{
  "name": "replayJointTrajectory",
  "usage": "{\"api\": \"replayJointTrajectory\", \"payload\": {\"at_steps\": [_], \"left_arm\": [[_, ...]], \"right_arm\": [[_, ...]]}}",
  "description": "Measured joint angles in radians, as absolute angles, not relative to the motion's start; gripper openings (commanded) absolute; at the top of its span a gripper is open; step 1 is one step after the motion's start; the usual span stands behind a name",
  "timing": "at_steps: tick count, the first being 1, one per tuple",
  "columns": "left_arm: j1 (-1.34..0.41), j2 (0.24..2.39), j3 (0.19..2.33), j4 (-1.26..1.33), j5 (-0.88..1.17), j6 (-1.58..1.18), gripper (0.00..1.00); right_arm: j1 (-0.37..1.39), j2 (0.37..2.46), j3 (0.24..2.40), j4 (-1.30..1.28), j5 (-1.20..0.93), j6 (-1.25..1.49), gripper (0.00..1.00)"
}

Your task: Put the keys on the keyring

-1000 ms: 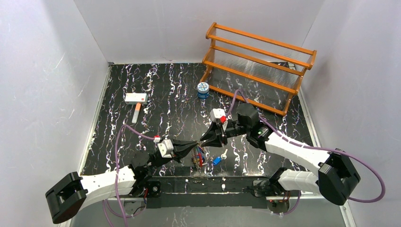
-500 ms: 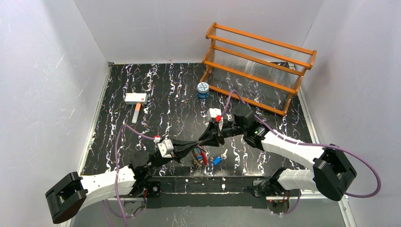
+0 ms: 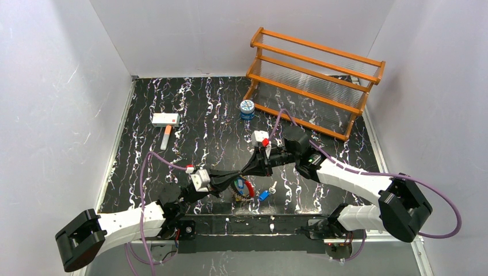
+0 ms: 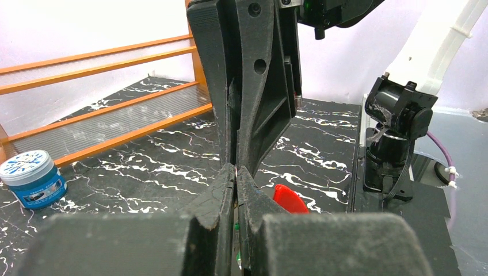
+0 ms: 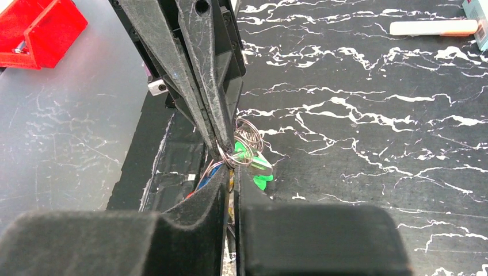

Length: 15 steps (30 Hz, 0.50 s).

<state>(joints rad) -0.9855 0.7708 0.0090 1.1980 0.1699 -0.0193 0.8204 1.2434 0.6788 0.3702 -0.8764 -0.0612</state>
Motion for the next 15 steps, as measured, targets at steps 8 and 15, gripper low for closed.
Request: {"api": "replayJointTrajectory", "payload": {"at_steps": [8,15], "left_arm": [[-0.986,0.772,0.009,1.204,0.17,-0.02,0.0],[-0.986,0.774,0.009,1.205,0.173,-0.02,0.0]], "right_arm": [[0.821,1.219,0.672,0.416,-0.911,-0.056,0.23],[0.818,1.218,0.671,0.424,-0.92,-0.056,0.12]]}}
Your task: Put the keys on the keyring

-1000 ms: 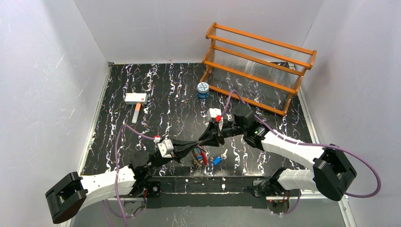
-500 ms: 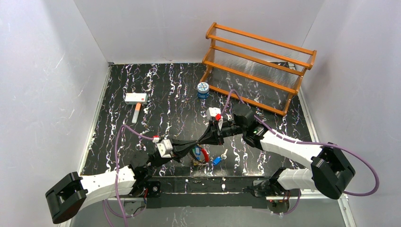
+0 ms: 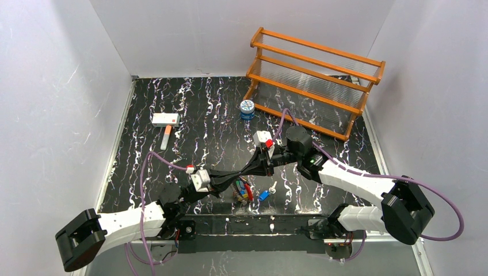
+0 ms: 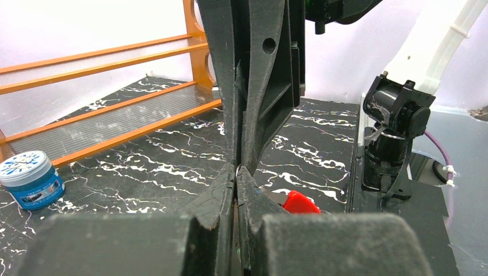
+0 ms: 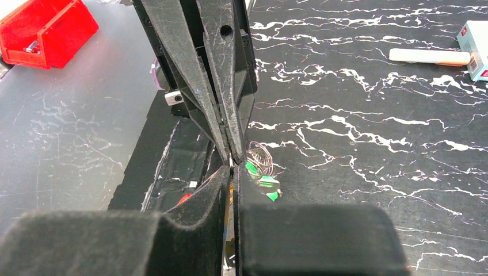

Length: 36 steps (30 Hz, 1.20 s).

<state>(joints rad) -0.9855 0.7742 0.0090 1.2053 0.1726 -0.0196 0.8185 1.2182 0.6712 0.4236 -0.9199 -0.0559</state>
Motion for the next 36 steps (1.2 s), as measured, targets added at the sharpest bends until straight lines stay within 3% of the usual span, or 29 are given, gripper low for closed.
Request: {"api": "replayJointTrajectory", "payload": {"at_steps": [3,7,11,14,19,26,31,36], "left_arm": [[-0.986,0.775,0.009,1.205,0.172,-0.02,0.0],[-0.986,0.778,0.009,1.204,0.171,-0.019,0.0],[-0.985,0.783,0.009,1.203,0.167,-0.019,0.0],[-0.985,0.783,0.009,1.202,0.166,-0.019,0.0],[-0.985,0.783,0.009,1.204,0.168,-0.019,0.0],[-0.985,0.778,0.009,1.194,0.166,-0.019,0.0],[-0.985,0.756,0.009,1.173,0.155,-0.009,0.36],[-0.986,0.703,0.009,1.165,0.141,0.014,0.42]], "right_arm": [[0.818,1.219,0.671,0.423,-0.921,-0.056,0.12],[0.818,1.224,0.671,0.423,-0.926,-0.056,0.27],[0.818,1.23,0.671,0.423,-0.932,-0.056,0.28],[0.818,1.23,0.671,0.424,-0.934,-0.058,0.23],[0.814,1.235,0.671,0.431,-0.931,-0.059,0.01],[0.812,1.247,0.671,0.443,-0.934,-0.06,0.01],[0.82,1.227,0.671,0.397,-0.916,-0.108,0.01],[0.828,1.198,0.681,0.235,-0.855,-0.203,0.01]]}}
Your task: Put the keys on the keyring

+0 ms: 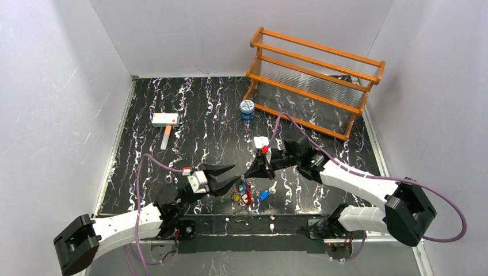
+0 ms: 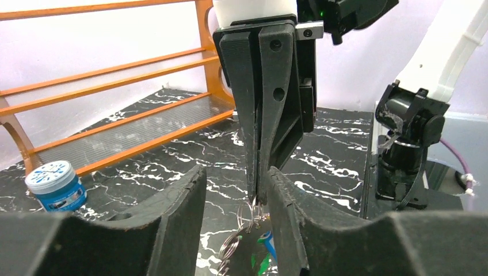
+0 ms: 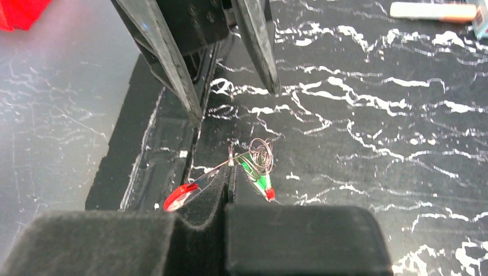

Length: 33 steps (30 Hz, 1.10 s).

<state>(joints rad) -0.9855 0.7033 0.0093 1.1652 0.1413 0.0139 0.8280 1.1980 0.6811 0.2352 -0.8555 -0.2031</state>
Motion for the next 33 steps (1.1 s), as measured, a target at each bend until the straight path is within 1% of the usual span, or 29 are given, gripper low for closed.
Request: {"api": "replayJointTrajectory", "payload": {"at_steps": [4,8,12,14,17,21,25,29,33], "left_arm": [[-0.986,0.665,0.01,1.073,0.134,0.059,0.43],[-0.986,0.646,0.052,0.85,0.134,0.133,0.43],[-0.986,0.657,0.157,0.613,0.136,0.212,0.43],[-0.986,0.672,0.198,0.536,0.139,0.237,0.43],[-0.986,0.701,0.237,0.448,0.144,0.265,0.39],[-0.986,0.731,0.244,0.39,0.17,0.278,0.34],[-0.986,0.758,0.244,0.389,0.203,0.278,0.29],[-0.986,0.78,0.244,0.413,0.223,0.27,0.22],[-0.986,0.809,0.244,0.438,0.231,0.268,0.18]], "right_arm": [[0.828,1.197,0.713,0.107,-0.809,-0.268,0.01],[0.828,1.197,0.757,-0.001,-0.768,-0.314,0.01],[0.834,1.207,0.805,-0.098,-0.728,-0.352,0.01],[0.839,1.225,0.831,-0.138,-0.705,-0.365,0.01],[0.855,1.267,0.875,-0.194,-0.657,-0.377,0.01],[0.891,1.321,0.917,-0.249,-0.597,-0.382,0.01],[0.934,1.365,0.936,-0.284,-0.554,-0.382,0.01],[0.953,1.381,0.937,-0.291,-0.55,-0.382,0.01],[0.956,1.381,0.937,-0.287,-0.552,-0.381,0.01]]}}
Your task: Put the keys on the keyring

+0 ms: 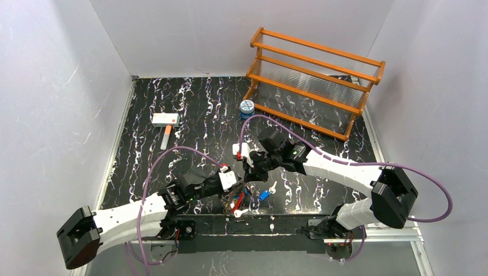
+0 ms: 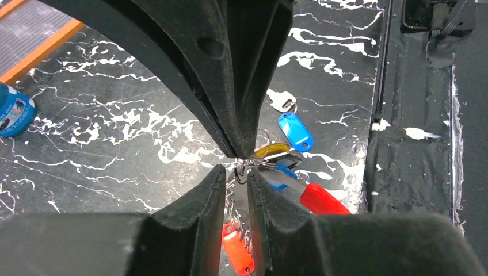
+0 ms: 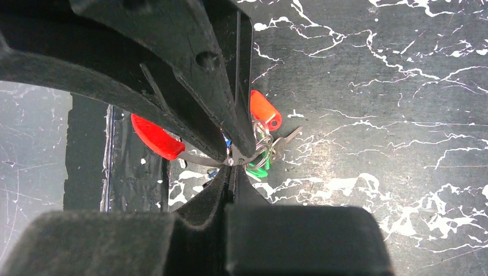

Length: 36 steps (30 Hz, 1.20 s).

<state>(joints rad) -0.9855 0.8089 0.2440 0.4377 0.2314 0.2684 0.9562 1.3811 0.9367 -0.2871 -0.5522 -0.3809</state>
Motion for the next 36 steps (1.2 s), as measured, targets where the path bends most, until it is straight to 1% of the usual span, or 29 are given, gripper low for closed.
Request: {"api": "replayJointTrajectory", "payload": {"at_steps": [5,7,9,11,13,14,16,17,23,24,26,33,34,36], "left_arm": [[-0.986,0.847,0.244,0.45,0.248,0.269,0.11],[-0.986,0.859,0.244,0.461,0.252,0.269,0.09],[-0.985,0.866,0.244,0.467,0.254,0.268,0.09],[-0.985,0.87,0.244,0.472,0.256,0.267,0.13],[-0.985,0.871,0.244,0.477,0.257,0.262,0.13],[-0.985,0.871,0.244,0.48,0.258,0.258,0.11],[-0.985,0.87,0.244,0.499,0.264,0.248,0.03],[-0.985,0.869,0.242,0.503,0.264,0.242,0.0],[-0.983,0.882,0.236,0.527,0.263,0.228,0.0],[-0.983,0.885,0.236,0.53,0.263,0.226,0.0],[-0.983,0.89,0.236,0.537,0.26,0.223,0.0],[-0.985,0.844,0.181,0.599,0.232,0.187,0.0],[-0.986,0.831,0.163,0.62,0.224,0.177,0.0],[-0.986,0.804,0.118,0.686,0.211,0.15,0.0]], "right_arm": [[0.957,1.381,0.937,-0.284,-0.556,-0.377,0.01],[0.957,1.381,0.937,-0.286,-0.556,-0.377,0.01],[0.958,1.381,0.937,-0.29,-0.556,-0.376,0.01],[0.958,1.381,0.937,-0.291,-0.556,-0.375,0.01],[0.958,1.381,0.937,-0.291,-0.556,-0.374,0.01],[0.958,1.381,0.937,-0.29,-0.556,-0.374,0.01],[0.958,1.381,0.937,-0.29,-0.556,-0.373,0.01],[0.958,1.381,0.937,-0.29,-0.558,-0.373,0.01],[0.959,1.381,0.937,-0.296,-0.56,-0.371,0.01],[0.959,1.381,0.937,-0.298,-0.557,-0.371,0.03],[0.959,1.379,0.935,-0.295,-0.552,-0.37,0.11],[0.944,1.303,0.864,-0.175,-0.552,-0.32,0.43],[0.938,1.287,0.855,-0.151,-0.557,-0.306,0.45],[0.928,1.258,0.838,-0.101,-0.564,-0.282,0.46]]}}
